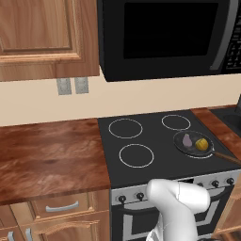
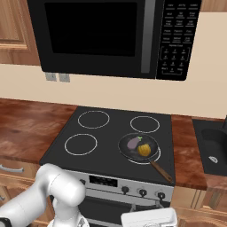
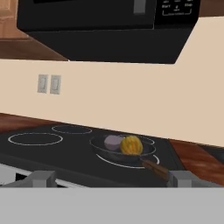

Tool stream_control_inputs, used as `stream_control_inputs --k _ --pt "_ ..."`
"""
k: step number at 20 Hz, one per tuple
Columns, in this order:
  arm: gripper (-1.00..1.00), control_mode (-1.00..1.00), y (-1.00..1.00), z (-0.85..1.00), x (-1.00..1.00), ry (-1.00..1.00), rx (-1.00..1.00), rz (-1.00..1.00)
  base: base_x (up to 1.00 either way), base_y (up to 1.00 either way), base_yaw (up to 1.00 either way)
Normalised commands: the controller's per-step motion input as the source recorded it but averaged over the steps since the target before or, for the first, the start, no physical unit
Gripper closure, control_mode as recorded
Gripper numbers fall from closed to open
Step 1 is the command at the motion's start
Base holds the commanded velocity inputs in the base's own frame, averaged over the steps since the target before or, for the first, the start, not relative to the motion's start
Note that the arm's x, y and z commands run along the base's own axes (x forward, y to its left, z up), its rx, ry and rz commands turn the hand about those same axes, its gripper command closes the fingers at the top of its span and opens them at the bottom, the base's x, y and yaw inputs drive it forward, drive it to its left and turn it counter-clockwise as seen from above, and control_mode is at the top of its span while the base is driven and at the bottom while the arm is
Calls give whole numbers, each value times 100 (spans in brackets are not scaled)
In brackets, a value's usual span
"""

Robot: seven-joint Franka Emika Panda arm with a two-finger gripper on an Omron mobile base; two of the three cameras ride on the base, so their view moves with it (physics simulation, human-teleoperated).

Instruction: Put the squash and eggplant in the pan. Then turn on the front right burner and set the heat to medium.

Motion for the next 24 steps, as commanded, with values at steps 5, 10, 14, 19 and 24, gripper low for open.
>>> stream_control_inputs --k 5,10,14,19,24 --pt "-100 -100 0 -6 0 0 0 0 0 0 0" --pt "-100 -100 0 -8 2 0 0 0 0 0 0" --pt "-100 -100 0 -8 5 0 0 0 0 0 0" --pt "-100 -100 0 -8 11 0 0 0 0 0 0" --pt "-100 -100 0 -11 14 0 0 0 0 0 0"
